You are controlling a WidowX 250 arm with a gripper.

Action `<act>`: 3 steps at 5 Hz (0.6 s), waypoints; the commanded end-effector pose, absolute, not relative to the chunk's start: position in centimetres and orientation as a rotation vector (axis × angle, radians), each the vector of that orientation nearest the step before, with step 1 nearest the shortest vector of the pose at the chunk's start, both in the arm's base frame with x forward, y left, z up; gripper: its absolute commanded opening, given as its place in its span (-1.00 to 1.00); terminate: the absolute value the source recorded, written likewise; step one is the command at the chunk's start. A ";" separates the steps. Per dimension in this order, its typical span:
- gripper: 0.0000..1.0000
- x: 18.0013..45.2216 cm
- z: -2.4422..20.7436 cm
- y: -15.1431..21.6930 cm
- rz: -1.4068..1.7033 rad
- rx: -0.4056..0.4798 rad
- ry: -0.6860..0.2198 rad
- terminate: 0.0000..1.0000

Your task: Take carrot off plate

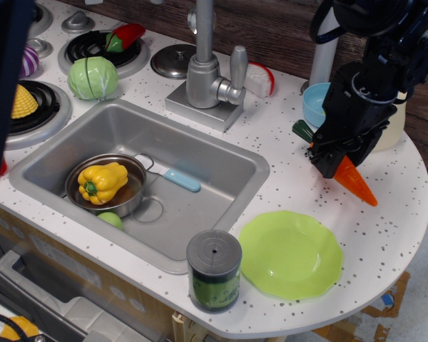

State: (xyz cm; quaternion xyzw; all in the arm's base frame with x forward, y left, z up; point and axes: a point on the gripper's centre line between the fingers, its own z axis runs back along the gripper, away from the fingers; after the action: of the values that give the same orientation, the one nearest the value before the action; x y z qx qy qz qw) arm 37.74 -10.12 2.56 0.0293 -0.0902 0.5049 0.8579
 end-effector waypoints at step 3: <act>1.00 39.7 3.6 -10.0 1.038 -0.036 -0.256 -1.00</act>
State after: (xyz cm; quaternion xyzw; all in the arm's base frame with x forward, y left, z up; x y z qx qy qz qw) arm 39.14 -9.70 2.32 -0.0026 -0.1073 0.5037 0.8572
